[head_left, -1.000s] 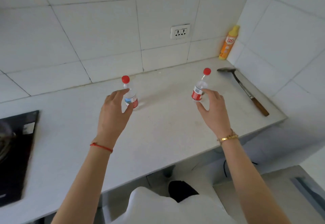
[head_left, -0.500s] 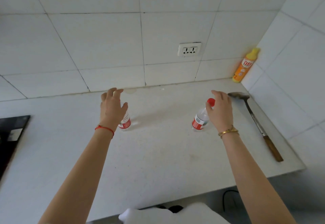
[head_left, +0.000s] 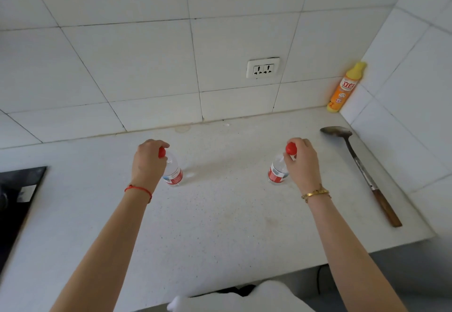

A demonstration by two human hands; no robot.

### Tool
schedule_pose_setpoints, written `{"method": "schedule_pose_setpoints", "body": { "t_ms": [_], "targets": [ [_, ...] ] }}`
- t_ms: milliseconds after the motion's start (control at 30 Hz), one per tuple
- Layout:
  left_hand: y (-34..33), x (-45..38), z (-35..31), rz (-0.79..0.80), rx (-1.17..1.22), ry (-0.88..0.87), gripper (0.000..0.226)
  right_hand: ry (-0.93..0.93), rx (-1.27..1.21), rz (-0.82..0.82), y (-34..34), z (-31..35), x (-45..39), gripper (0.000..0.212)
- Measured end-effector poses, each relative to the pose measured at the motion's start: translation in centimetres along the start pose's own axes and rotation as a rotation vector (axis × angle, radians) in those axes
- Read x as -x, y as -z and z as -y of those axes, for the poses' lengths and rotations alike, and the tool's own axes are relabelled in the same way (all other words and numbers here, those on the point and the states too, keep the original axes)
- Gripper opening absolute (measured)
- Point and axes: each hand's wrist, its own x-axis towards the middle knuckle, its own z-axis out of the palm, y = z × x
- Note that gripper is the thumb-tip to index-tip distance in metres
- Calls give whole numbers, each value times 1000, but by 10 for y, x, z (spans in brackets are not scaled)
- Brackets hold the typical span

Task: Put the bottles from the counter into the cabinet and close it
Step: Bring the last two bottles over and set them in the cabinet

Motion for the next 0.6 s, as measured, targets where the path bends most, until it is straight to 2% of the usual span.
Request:
{"method": "schedule_pose_setpoints", "body": {
  "t_ms": [133, 300, 600],
  "targets": [
    [11, 34, 1, -29, 50, -52, 34, 121, -67, -55, 10, 23, 20, 25],
    [35, 84, -1, -63, 127, -72, 37, 170, -147, -29, 17, 50, 61, 30],
    [68, 199, 6, -158, 201, -51, 39, 239, -255, 191, 14, 74, 163, 34]
  ]
}}
